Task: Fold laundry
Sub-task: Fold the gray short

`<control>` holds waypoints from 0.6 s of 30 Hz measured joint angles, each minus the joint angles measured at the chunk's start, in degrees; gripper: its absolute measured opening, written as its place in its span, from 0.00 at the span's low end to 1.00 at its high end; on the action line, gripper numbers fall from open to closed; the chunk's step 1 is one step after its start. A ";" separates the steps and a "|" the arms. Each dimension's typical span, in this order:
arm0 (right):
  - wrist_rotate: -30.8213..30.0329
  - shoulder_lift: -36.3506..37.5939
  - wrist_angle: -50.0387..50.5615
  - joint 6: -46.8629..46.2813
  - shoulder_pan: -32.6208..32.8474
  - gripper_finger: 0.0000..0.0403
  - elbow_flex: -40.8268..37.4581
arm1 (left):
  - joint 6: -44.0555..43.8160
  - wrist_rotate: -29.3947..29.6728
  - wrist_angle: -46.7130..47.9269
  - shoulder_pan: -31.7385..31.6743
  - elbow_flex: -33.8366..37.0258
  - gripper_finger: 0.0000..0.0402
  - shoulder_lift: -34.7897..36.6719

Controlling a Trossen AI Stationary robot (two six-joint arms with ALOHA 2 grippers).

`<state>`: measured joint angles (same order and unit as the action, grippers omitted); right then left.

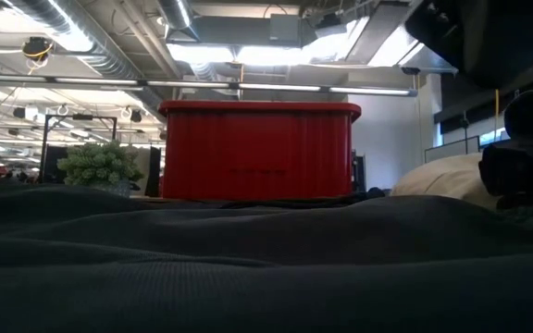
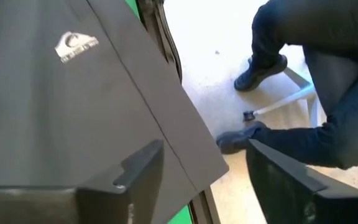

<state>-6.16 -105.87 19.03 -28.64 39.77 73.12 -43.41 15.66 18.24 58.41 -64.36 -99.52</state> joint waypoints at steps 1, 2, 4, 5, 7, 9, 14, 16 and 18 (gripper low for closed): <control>-0.29 -0.29 -0.31 -0.07 0.12 0.63 0.00 | -0.05 -0.23 -0.18 0.00 0.00 0.57 -0.37; -0.28 -0.45 -0.41 -0.22 0.36 0.63 0.02 | -0.13 -0.49 -0.40 0.04 0.00 0.59 -0.75; -0.30 -0.74 0.05 -0.88 1.22 0.63 0.02 | -0.10 -0.57 -2.71 0.10 0.00 0.64 -1.57; -0.29 -1.29 -0.37 -1.03 1.24 0.63 0.02 | 0.01 -0.38 -4.00 0.27 -0.02 0.65 -2.05; -0.08 -1.99 -0.80 -1.07 1.94 0.63 0.02 | 0.31 -0.26 -5.97 0.49 -0.11 0.68 -3.43; 0.11 -3.01 -1.10 -1.09 2.38 0.63 0.02 | 0.41 -0.98 -5.92 0.73 -0.09 0.69 -5.14; -0.87 -4.28 -0.75 -0.90 3.50 0.63 0.02 | 0.37 -2.33 -5.99 1.23 -0.04 0.69 -7.92; -1.87 -4.36 0.45 -0.71 3.74 0.63 0.02 | 0.37 -2.26 -5.88 1.29 -0.04 0.68 -8.63; -3.70 -4.36 2.17 -0.22 3.85 0.63 0.02 | 0.41 -1.66 -5.65 1.29 -0.04 0.69 -9.07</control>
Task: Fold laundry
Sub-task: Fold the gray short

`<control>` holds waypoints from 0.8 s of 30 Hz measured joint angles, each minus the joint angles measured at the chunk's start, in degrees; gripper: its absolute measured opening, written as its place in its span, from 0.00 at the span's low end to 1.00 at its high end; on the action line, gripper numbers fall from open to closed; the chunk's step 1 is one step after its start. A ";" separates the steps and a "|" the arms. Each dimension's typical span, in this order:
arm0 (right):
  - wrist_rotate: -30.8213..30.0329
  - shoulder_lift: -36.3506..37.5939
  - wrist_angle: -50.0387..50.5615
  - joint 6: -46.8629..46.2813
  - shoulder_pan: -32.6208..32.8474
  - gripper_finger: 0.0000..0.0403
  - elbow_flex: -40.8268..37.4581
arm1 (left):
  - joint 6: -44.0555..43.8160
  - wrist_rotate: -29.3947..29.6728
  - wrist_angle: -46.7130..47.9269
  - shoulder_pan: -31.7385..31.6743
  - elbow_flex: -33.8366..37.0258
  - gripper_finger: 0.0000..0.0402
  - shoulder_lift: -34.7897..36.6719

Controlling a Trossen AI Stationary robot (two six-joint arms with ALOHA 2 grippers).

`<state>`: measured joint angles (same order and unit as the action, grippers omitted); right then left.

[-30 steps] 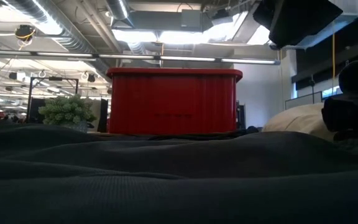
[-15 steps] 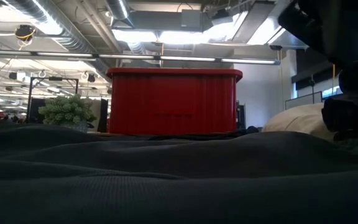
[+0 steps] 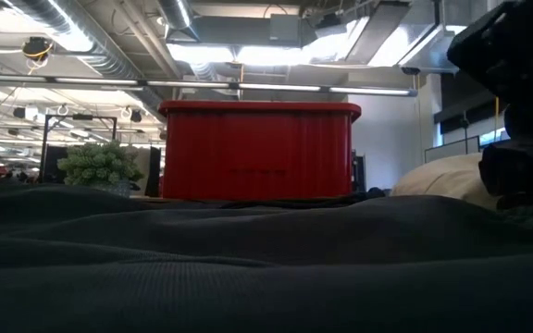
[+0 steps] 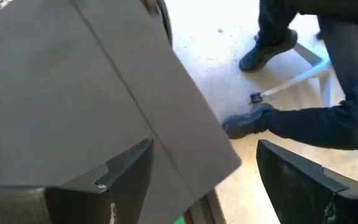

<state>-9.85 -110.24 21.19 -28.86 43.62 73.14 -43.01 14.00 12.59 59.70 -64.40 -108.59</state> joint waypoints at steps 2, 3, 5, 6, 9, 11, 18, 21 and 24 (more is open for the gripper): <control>-2.04 0.00 2.50 0.32 0.01 0.63 0.00 | -0.07 0.92 -0.01 -0.02 0.00 0.69 -0.33; -2.97 0.00 3.60 0.39 0.01 0.63 0.00 | -0.07 1.40 0.08 -0.04 0.00 0.69 -0.55; -4.12 0.00 5.76 0.40 -0.10 0.63 0.00 | -0.18 1.60 0.30 -0.08 0.00 0.69 -1.03; -4.47 0.00 6.87 0.38 -0.10 0.63 0.00 | -0.34 1.62 0.34 -0.13 0.00 0.69 -1.10; -4.76 0.00 9.33 0.28 -0.14 0.63 0.00 | -1.40 1.93 0.31 -0.17 0.00 0.69 -1.12; -5.15 0.00 10.45 0.24 -0.14 0.63 0.00 | -1.54 2.28 0.32 -0.17 0.00 0.69 -1.12; -6.78 0.00 14.36 0.12 -0.12 0.63 0.00 | -1.55 3.47 1.03 -0.38 0.00 0.69 -1.54; -9.02 0.01 16.17 -1.09 -0.14 0.63 -0.27 | -1.11 3.41 1.32 -0.52 -0.01 0.69 -2.91; -9.21 0.02 16.05 -1.97 -0.14 0.63 -1.43 | -0.68 2.81 0.72 -0.55 -0.30 0.69 -4.32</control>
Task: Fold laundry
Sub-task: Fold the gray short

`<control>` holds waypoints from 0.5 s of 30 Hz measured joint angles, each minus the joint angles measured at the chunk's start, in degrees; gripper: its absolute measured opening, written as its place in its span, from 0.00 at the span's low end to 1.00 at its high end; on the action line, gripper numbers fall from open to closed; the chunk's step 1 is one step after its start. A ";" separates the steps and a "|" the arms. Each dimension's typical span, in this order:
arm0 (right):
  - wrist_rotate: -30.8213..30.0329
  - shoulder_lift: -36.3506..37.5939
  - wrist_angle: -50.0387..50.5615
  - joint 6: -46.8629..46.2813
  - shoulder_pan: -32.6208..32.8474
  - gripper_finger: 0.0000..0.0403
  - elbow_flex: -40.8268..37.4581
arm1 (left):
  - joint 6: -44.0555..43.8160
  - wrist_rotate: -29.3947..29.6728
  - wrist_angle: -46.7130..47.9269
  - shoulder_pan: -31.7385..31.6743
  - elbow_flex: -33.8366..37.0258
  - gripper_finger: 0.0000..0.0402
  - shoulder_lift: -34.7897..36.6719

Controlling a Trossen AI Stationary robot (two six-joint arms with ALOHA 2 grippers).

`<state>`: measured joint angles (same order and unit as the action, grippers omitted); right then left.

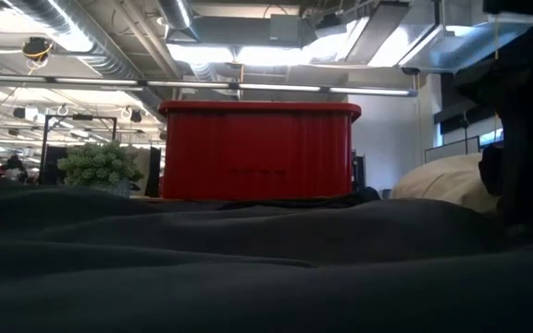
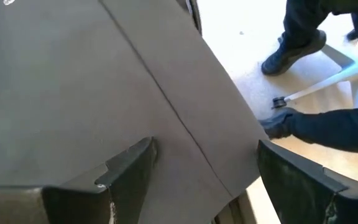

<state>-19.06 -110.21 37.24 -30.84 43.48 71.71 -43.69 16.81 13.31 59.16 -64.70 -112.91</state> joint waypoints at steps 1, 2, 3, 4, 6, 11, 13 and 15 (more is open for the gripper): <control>-0.03 0.00 -0.26 -0.24 0.00 0.63 -0.50 | 0.08 -0.61 -0.08 0.00 -0.02 0.69 -0.54; -0.03 0.00 -0.53 -0.46 0.00 0.63 -0.99 | 0.43 -1.23 -0.09 -0.02 -0.03 0.69 -0.67; -0.03 0.02 -1.18 -0.61 0.00 0.63 -1.60 | 1.04 -1.38 0.01 -0.04 0.01 0.69 -0.70; 0.01 0.02 -1.55 -0.73 0.00 0.63 -2.09 | 1.67 -1.00 0.02 -0.02 0.02 0.69 -0.75; 0.03 0.08 -2.08 -0.89 0.00 0.63 -2.87 | 1.98 1.32 0.01 0.10 0.04 0.68 -0.87; 2.11 0.20 -3.27 -0.52 0.00 0.54 -3.55 | 1.99 3.51 0.83 0.09 0.08 0.54 -0.98; 3.16 0.20 -3.71 -0.34 0.00 0.45 -3.57 | 1.89 4.49 1.16 0.11 0.15 0.45 -1.01; 4.04 0.20 -4.13 -0.46 0.00 0.34 -3.57 | 1.16 5.48 1.43 0.09 0.20 0.35 -1.04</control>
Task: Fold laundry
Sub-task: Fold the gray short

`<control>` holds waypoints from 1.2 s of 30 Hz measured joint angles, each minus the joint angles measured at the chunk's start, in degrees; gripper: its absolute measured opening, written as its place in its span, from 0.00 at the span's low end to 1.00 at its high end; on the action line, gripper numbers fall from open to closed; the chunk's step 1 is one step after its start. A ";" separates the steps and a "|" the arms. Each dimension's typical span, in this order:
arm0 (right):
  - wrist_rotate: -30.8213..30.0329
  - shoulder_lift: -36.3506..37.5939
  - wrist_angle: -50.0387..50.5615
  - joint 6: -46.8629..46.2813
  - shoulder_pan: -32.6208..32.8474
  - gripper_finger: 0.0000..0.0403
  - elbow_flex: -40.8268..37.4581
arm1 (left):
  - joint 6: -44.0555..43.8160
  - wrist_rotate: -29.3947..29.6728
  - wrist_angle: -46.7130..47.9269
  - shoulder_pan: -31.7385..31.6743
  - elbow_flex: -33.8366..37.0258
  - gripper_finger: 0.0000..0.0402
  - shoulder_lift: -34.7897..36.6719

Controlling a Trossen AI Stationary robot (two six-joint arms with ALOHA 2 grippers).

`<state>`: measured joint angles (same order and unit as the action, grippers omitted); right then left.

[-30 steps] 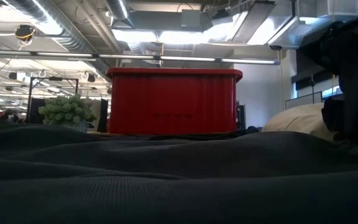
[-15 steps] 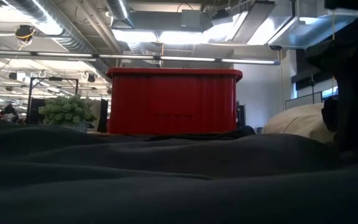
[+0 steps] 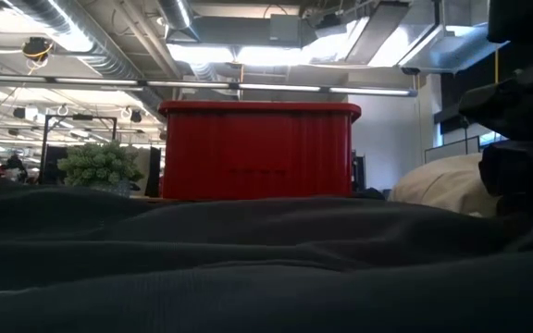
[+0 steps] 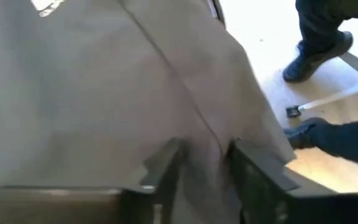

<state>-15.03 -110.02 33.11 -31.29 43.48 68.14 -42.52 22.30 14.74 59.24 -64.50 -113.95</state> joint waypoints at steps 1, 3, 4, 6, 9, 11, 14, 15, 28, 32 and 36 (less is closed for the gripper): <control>0.20 0.00 -0.22 -0.24 0.00 0.28 0.00 | -0.57 0.66 0.11 -0.01 0.04 0.30 0.00; 0.24 -0.02 -0.65 -1.33 0.00 0.17 -0.02 | -0.92 1.21 0.14 -0.07 0.06 0.19 -0.04; 0.40 -0.01 -0.87 -1.83 -0.02 0.11 -0.02 | -0.92 1.19 -0.01 -0.08 0.01 0.14 -0.04; 0.64 -0.02 -1.40 -2.83 0.00 0.04 -0.02 | -0.98 1.19 -0.03 -0.08 0.01 0.04 -0.04; 0.86 0.00 -2.04 -3.86 0.00 0.05 0.01 | -0.96 0.86 -0.01 -0.09 0.08 0.02 0.28; 1.17 -0.09 -1.20 -4.38 0.00 0.06 0.76 | -0.97 0.06 -0.03 -0.13 0.10 0.01 0.83; 3.00 -0.22 0.08 -4.17 0.00 0.03 2.77 | -0.96 -0.52 0.56 0.07 0.38 0.01 2.29; 3.79 -0.22 0.60 -3.95 0.00 0.02 3.70 | -0.92 -0.75 0.81 0.25 0.42 0.01 2.96; 4.43 -0.22 1.65 0.38 2.09 0.01 16.15 | 0.32 3.73 -1.82 4.38 0.25 0.00 13.90; 3.21 -0.22 1.79 0.12 1.91 0.01 19.81 | 4.29 12.73 -1.74 5.45 0.23 0.00 18.57; 0.19 -0.20 2.00 2.36 1.88 0.01 22.96 | 8.45 19.00 -1.64 6.72 0.14 0.00 22.34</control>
<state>-14.84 -110.21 35.11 -28.94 45.36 91.10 -34.07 41.30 13.10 65.96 -64.36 -91.61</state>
